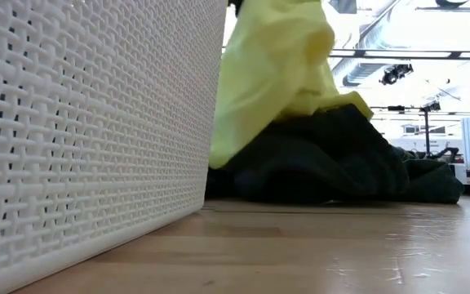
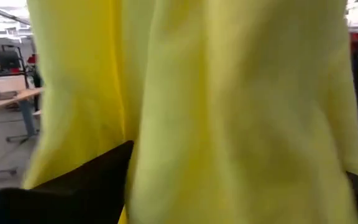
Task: Sort clothes
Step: Put the yellow shirt into the white bin
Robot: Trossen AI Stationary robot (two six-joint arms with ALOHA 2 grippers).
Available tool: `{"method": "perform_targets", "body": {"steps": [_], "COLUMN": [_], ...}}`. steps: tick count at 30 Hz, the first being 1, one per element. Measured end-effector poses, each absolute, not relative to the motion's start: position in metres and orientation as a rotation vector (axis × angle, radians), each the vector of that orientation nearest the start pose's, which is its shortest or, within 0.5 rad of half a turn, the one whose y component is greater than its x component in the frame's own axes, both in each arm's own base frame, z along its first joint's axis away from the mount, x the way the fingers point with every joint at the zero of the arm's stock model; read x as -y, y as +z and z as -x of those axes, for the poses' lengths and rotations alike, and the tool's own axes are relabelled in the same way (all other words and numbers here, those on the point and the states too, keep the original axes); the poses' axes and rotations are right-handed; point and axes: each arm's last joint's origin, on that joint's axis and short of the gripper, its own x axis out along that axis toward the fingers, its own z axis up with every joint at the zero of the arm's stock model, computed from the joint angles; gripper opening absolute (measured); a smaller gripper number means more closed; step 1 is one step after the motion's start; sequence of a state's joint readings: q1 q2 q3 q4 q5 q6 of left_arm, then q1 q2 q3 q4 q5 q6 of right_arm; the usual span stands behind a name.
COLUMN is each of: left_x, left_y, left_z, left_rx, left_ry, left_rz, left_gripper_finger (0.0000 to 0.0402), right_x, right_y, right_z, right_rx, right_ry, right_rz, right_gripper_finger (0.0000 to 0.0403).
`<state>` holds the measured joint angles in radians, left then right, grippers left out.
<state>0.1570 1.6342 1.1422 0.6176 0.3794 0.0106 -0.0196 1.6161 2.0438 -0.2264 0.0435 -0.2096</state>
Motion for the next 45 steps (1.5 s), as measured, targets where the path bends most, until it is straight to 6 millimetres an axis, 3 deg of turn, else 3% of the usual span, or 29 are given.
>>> {"method": "perform_targets", "body": {"steps": [5, 8, 11, 15, 17, 18, 23, 32, 40, 45], "left_x": [-0.049, -0.047, -0.046, -0.053, -0.06, -0.063, -0.064, -0.05, -0.023, -0.005], "left_y": [0.301, 0.301, 0.306, 0.319, 0.331, 0.337, 0.379, 0.473, 0.529, 0.567], "left_z": [-0.402, -0.414, -0.42, -0.414, -0.404, -0.399, -0.361, -0.274, -0.226, -0.196], "left_rx": [0.154, 0.18, 0.194, 0.198, 0.189, 0.181, 0.162, 0.292, 0.334, 0.38], "left_ry": [-0.231, -0.239, -0.24, -0.219, -0.2, -0.189, -0.071, 0.067, -0.048, -0.117], "left_rz": [-0.008, -0.037, -0.056, -0.069, -0.092, -0.104, -0.233, -0.381, -0.384, -0.375], "left_gripper_finger": [0.0331, 0.0308, 0.025, 0.0115, 0.004, 0.0028, 0.0028, 0.0028, 0.0028, 0.0028], "right_x": [0.006, 0.004, -0.001, -0.011, -0.016, -0.019, -0.033, -0.053, -0.068, -0.075], "right_y": [0.542, 0.538, 0.537, 0.537, 0.538, 0.538, 0.54, 0.539, 0.529, 0.517], "right_z": [-0.328, -0.333, -0.334, -0.333, -0.329, -0.327, -0.313, -0.285, -0.278, -0.273], "right_rx": [0.205, 0.202, 0.201, 0.195, 0.19, 0.184, 0.137, 0.023, -0.104, -0.233], "right_ry": [-0.028, 0.029, 0.078, 0.13, 0.156, 0.167, 0.213, 0.285, 0.278, 0.266], "right_rz": [0.192, 0.17, 0.152, 0.148, 0.151, 0.162, 0.208, 0.203, 0.194, 0.211], "right_gripper_finger": [0.0003, 0.0003, 0.0003, 0.0004, 0.0008, 0.0011, 0.0028, 0.0068, 0.0114, 0.0121]}}
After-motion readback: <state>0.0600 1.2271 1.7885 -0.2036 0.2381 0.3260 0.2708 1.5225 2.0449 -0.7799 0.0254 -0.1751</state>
